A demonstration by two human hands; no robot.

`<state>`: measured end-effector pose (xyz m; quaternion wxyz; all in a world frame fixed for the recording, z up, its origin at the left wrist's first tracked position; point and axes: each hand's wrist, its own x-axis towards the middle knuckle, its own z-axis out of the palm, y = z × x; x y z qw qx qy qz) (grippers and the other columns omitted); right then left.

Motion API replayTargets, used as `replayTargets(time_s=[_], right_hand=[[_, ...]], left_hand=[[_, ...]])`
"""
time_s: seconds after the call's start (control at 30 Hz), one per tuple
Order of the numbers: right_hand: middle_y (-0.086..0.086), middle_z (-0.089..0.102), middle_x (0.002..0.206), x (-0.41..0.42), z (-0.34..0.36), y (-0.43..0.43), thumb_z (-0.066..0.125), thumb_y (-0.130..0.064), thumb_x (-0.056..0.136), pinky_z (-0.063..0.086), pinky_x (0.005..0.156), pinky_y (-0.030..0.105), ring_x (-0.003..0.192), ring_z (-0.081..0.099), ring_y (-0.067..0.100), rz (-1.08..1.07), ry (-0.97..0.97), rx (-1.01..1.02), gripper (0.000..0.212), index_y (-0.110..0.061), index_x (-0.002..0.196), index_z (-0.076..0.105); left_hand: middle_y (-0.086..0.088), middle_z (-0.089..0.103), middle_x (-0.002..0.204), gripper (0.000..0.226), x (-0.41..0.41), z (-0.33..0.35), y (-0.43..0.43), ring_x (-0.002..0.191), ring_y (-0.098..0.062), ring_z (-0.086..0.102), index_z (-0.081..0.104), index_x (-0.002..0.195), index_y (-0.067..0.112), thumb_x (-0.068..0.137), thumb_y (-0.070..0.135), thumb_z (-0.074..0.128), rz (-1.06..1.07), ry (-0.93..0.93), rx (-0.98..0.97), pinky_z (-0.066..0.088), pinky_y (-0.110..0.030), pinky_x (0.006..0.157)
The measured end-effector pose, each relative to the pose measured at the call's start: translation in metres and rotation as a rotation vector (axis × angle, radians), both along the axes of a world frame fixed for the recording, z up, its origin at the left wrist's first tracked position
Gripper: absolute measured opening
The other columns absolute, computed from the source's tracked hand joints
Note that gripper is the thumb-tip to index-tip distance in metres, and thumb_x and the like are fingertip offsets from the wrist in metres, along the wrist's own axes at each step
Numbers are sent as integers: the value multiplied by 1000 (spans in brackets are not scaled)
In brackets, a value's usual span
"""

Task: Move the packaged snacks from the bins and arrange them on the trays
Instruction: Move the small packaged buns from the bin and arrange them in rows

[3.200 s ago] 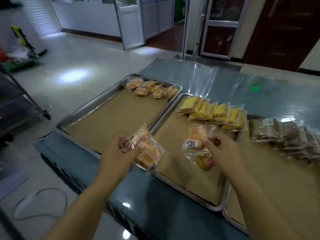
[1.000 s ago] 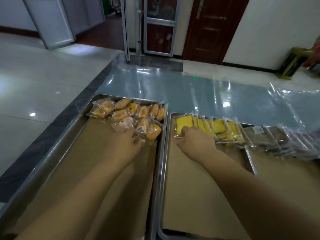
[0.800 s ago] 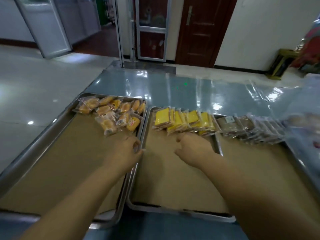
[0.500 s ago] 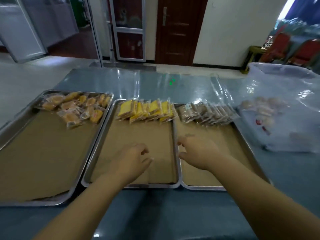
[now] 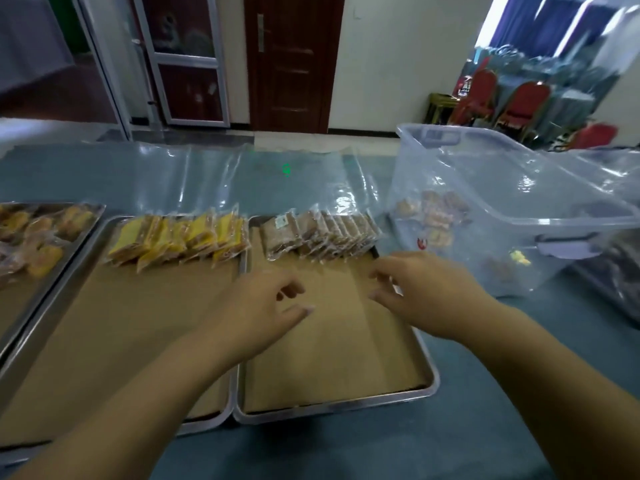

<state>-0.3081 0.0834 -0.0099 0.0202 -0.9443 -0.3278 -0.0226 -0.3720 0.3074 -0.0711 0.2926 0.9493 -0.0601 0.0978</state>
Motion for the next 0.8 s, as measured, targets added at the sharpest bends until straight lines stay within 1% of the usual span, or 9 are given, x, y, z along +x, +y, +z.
replayTargets(time_s=[0.07, 0.1, 0.17, 0.27, 0.37, 0.43, 0.53, 0.67, 0.8], right_hand=[[-8, 61, 108, 22, 10, -18, 52, -45, 90, 48, 79, 33, 100, 57, 17, 10, -30, 6, 27, -29, 110, 58], [-7, 62, 108, 33, 16, -27, 52, -44, 90, 49, 80, 34, 99, 58, 17, 14, -50, 11, 26, -28, 109, 59], [-7, 64, 105, 57, 27, -43, 52, -42, 90, 48, 80, 32, 98, 59, 16, 14, -75, 29, 26, -26, 108, 62], [-9, 65, 101, 91, 43, -68, 54, -43, 89, 48, 77, 30, 92, 60, 13, 18, -86, 91, 26, -27, 108, 63], [-10, 65, 96, 119, 56, -99, 56, -42, 87, 50, 72, 33, 85, 61, 14, -1, -83, 173, 24, -27, 105, 64], [-11, 65, 94, 137, 61, -123, 58, -42, 86, 50, 72, 33, 84, 61, 14, -28, -75, 211, 23, -28, 103, 64], [-10, 66, 93, 167, 68, -164, 59, -42, 85, 51, 75, 37, 85, 61, 15, -71, -55, 235, 22, -29, 102, 65], [-8, 66, 94, 212, 73, -214, 60, -41, 86, 52, 76, 39, 85, 61, 14, -69, -23, 163, 25, -27, 106, 64], [-9, 64, 96, 259, 69, -247, 59, -46, 85, 52, 78, 38, 86, 58, 13, -9, -2, 19, 28, -30, 109, 60]], left_hand=[[23, 56, 90, 24, 27, 9, -17, 83, 4, 54, 55, 93, 43, 75, 58, 54, 1, -29, -27, 50, -23, 70], [23, 57, 90, 25, 41, 15, -25, 83, 5, 54, 55, 92, 43, 74, 59, 54, 4, -46, -37, 48, -20, 68], [22, 58, 88, 24, 66, 27, -41, 82, 7, 55, 56, 92, 43, 74, 59, 56, 2, -58, -61, 43, -13, 65], [24, 60, 85, 22, 98, 46, -67, 82, 9, 56, 60, 90, 40, 74, 55, 60, -4, -66, -95, 43, -11, 66], [24, 61, 81, 18, 125, 63, -96, 84, 11, 54, 63, 87, 37, 75, 51, 62, -20, -76, -84, 45, -11, 66], [22, 62, 80, 20, 141, 73, -116, 82, 10, 55, 64, 87, 33, 75, 50, 62, -32, -82, -79, 46, -12, 67], [20, 63, 84, 25, 166, 86, -147, 80, 7, 57, 65, 91, 32, 75, 51, 61, -41, -87, -64, 50, -20, 71], [21, 61, 86, 29, 196, 98, -194, 81, 3, 58, 64, 91, 32, 74, 54, 57, -10, -133, -33, 51, -25, 71], [23, 53, 86, 27, 225, 107, -244, 84, 2, 54, 60, 95, 33, 76, 53, 55, 27, -168, 55, 43, -14, 67]])
